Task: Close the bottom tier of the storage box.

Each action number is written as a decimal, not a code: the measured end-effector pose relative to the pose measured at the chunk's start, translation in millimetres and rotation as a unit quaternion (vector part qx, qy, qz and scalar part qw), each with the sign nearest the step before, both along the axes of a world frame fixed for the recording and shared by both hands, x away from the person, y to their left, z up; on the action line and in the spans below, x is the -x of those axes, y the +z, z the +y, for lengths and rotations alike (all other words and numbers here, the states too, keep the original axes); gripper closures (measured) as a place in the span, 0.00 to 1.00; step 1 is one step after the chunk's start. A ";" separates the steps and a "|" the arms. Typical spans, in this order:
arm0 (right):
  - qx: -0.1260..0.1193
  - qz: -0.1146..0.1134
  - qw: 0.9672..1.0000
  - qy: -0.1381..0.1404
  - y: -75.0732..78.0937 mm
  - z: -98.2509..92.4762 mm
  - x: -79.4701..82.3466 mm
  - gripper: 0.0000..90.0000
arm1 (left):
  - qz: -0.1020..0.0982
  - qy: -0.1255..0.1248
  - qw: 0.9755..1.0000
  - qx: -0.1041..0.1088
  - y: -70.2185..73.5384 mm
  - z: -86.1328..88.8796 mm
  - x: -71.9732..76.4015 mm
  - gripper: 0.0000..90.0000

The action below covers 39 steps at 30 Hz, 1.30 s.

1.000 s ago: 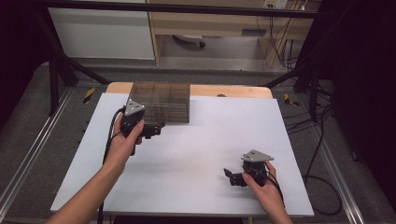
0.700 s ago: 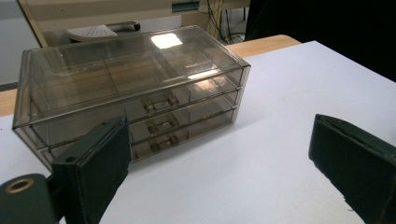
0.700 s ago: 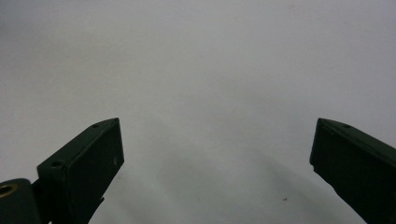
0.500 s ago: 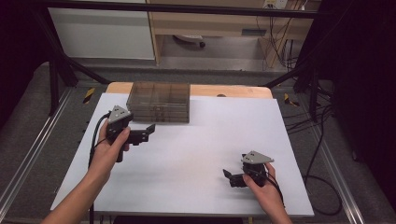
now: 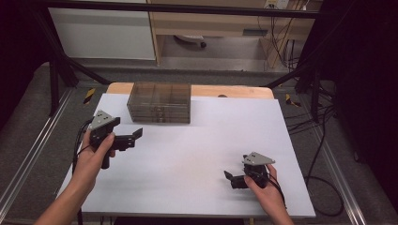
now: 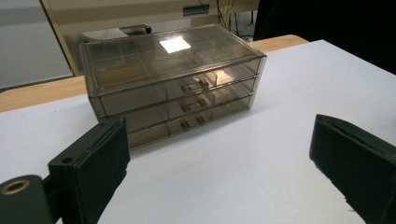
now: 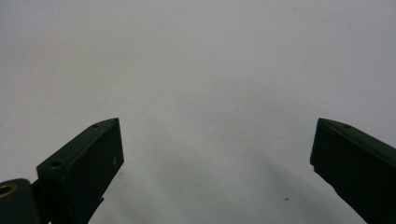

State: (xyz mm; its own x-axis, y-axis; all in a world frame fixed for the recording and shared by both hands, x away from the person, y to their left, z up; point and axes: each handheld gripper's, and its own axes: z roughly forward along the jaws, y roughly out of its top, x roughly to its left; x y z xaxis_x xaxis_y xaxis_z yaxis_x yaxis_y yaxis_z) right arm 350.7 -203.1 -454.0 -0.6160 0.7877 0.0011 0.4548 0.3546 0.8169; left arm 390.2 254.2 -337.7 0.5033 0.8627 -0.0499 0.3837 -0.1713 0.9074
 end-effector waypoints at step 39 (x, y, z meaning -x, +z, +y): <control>0.003 0.006 1.000 -0.002 -1.4 -0.8 -0.3 0.03 | 0.021 0.033 0.999 -0.012 -58.3 63.2 48.3 0.06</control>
